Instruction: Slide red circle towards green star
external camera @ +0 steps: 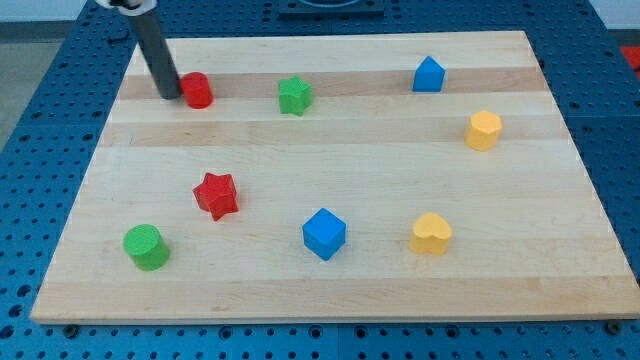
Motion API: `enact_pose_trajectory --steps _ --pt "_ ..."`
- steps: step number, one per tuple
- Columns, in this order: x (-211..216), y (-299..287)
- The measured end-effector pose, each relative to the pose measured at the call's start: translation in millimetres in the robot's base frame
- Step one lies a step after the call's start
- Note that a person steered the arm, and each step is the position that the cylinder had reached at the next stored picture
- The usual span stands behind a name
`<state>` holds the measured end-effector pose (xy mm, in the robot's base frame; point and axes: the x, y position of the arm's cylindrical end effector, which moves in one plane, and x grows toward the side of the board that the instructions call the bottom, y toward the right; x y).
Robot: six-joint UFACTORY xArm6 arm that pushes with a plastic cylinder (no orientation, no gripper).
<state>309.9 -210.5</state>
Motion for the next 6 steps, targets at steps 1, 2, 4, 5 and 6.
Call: enact_pose_trajectory --steps 1,2,4,5,6 --pt "0.9 5.7" --pt "16.5 0.0" --pt "38.8 15.0" --pt "38.3 42.0" --pt "38.3 61.7"
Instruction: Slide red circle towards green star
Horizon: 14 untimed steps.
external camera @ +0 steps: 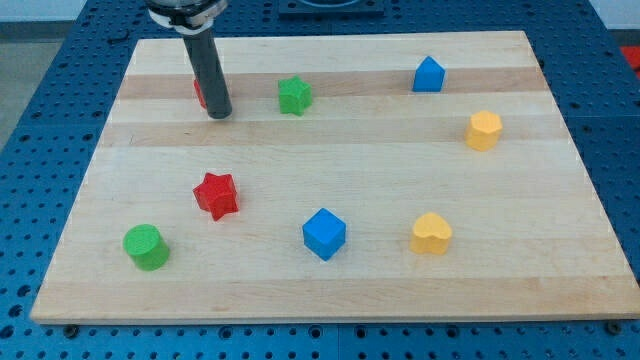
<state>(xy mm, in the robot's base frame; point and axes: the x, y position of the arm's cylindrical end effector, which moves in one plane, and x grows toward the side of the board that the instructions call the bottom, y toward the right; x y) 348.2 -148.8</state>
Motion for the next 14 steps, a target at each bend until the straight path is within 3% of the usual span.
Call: enact_pose_trajectory --steps 3,6,9,12,14 --pt "-10.1 -52.7" --pt "-21.2 17.8" --pt "-41.4 -24.0" --pt "-59.9 45.2" --pt "-68.8 54.4"
